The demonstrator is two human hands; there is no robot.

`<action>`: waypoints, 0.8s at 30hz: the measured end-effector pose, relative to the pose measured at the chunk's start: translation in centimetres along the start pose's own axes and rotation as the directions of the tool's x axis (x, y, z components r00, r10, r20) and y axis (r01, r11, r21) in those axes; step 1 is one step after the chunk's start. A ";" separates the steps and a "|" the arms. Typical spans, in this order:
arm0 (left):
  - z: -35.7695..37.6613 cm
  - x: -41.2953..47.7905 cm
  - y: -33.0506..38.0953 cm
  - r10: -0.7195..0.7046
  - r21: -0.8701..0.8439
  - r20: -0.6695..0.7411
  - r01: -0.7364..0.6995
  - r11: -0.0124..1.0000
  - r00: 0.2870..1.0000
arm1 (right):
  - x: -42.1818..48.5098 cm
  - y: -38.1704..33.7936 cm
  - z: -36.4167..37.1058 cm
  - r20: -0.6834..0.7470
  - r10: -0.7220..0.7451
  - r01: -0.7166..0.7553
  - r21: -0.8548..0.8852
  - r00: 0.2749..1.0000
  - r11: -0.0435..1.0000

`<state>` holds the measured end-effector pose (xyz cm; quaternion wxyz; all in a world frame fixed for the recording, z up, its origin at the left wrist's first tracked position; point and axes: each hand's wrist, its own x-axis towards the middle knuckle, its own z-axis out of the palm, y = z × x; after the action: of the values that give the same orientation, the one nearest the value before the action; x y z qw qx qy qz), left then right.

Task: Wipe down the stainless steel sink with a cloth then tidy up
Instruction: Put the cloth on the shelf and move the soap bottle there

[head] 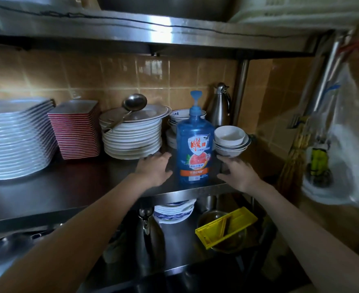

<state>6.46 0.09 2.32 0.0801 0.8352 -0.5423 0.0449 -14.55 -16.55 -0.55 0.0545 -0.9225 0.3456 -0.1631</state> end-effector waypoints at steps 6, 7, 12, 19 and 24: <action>2.5 -6.8 1.3 0.065 0.069 0.028 -0.067 0.995 0.998 | -9.1 -0.4 0.9 0.025 0.078 -0.072 -0.193 0.997 0.979; 3.2 -7.9 1.7 0.086 0.084 0.028 -0.088 0.993 0.996 | -11.0 -0.4 1.1 0.040 0.100 -0.090 -0.203 0.994 0.975; 6.5 -12.2 4.6 0.210 0.143 0.047 -0.214 0.966 0.977 | -20.4 0.6 1.8 0.137 0.222 -0.187 -0.231 0.965 0.955; 9.9 -15.0 11.5 0.382 0.115 0.075 -0.388 0.914 0.921 | -30.8 3.8 1.1 0.153 0.411 -0.373 -0.225 0.899 0.900; 12.1 -15.7 17.6 0.503 0.059 0.099 -0.510 0.858 0.858 | -36.8 6.6 1.4 0.084 0.524 -0.501 -0.197 0.848 0.843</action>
<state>-16.16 4.97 -10.65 0.0086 0.6668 -0.7433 0.0534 -44.21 2.54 -12.94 0.0416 -0.8064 0.5877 -0.0506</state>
